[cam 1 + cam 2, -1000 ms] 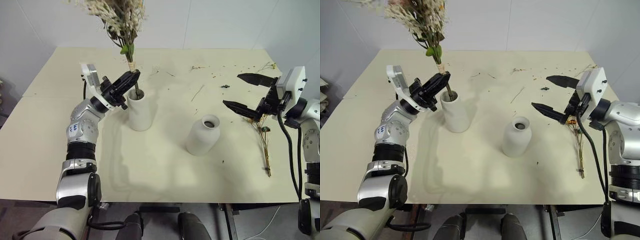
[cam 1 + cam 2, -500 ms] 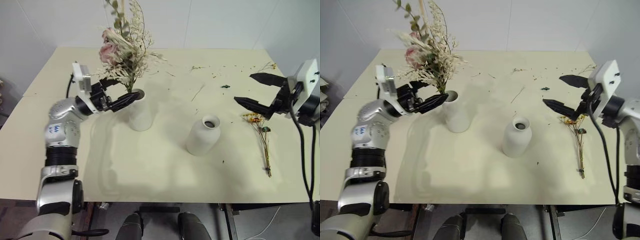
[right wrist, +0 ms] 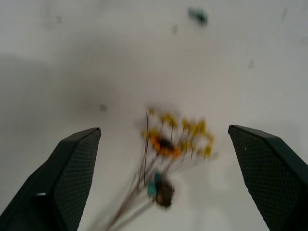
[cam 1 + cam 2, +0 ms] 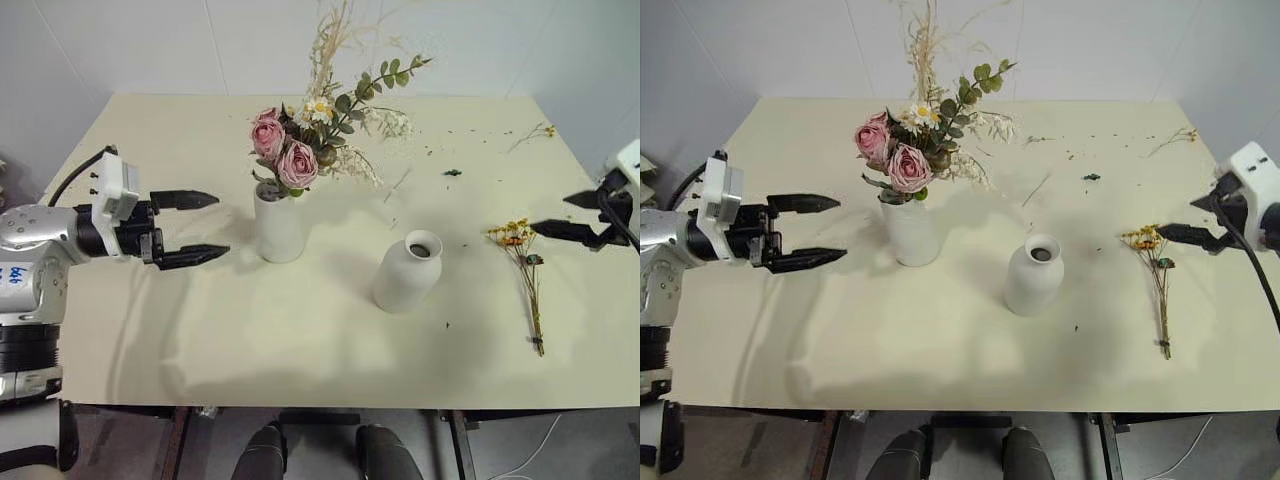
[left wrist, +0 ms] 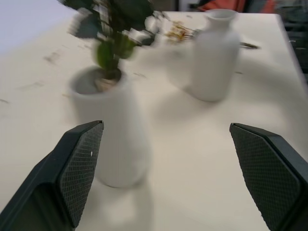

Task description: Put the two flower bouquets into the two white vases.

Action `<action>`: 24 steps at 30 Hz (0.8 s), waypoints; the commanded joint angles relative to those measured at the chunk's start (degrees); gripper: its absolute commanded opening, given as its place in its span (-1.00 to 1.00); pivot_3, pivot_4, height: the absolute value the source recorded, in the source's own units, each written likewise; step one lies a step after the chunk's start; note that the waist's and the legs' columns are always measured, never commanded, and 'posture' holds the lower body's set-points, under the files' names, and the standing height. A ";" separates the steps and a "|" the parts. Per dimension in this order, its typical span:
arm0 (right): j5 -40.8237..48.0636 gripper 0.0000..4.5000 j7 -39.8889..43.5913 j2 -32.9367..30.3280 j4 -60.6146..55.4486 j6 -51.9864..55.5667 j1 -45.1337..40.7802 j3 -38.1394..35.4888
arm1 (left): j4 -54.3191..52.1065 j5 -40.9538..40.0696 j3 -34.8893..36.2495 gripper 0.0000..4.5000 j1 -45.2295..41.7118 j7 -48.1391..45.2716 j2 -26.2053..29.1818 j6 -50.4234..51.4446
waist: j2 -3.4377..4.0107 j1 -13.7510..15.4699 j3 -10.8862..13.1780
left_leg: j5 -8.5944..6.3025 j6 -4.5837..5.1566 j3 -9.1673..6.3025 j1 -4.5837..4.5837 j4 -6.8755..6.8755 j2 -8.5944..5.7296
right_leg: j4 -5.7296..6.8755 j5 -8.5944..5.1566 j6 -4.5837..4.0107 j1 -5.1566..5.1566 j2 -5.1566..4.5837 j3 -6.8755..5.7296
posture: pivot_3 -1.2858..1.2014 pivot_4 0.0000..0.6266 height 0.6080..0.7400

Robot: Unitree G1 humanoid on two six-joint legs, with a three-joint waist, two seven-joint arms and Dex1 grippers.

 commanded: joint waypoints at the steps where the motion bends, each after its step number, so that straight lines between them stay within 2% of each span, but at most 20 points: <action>1: -5.49 1.00 3.12 -1.80 6.52 0.22 -4.39 3.70 | -7.20 -5.18 3.30 0.99 1.99 0.28 0.97 3.59 | 0.05 -0.05 0.03 | 0.00 0.00 0.01 -0.01 -0.03 0.00 | -0.01 0.00 0.00 -0.03 0.00 0.00 | 0.03 -0.52 1.00; 10: -12.17 1.00 6.38 2.61 18.24 0.15 -10.22 8.44 | -14.42 -7.95 4.07 0.99 6.72 4.50 -1.49 5.42 | 0.17 -0.69 0.09 | 0.02 -0.03 0.05 0.04 -0.09 0.02 | 0.00 -0.02 -0.04 -0.03 0.02 0.01 | 0.03 -0.52 1.00; 15: -13.21 1.00 8.97 4.80 19.23 3.45 -10.29 9.31 | -17.40 -10.30 5.45 0.99 8.50 6.88 -1.71 7.16 | 0.18 -1.23 0.09 | 0.02 -0.04 0.06 0.05 -0.08 0.01 | 0.03 -0.02 -0.04 -0.03 0.01 0.03 | 0.03 -0.52 1.00; 23: -14.85 1.00 4.77 9.38 21.93 6.76 -10.26 9.38 | -20.16 -12.25 6.87 0.99 11.95 9.58 -1.95 7.89 | 0.08 -1.25 0.03 | 0.02 -0.04 0.06 0.13 -0.03 0.02 | 0.07 -0.02 -0.04 0.05 0.02 0.04 | 0.03 -0.52 1.00; 24: -14.95 0.92 4.30 9.84 22.44 6.95 -10.50 9.23 | -20.31 -12.40 6.95 1.00 12.08 9.73 -1.81 7.93 | -0.01 -1.26 -0.02 | 0.02 -0.04 0.05 0.16 -0.01 0.02 | 0.08 -0.02 -0.04 0.09 0.04 0.04 | 0.03 -0.52 1.00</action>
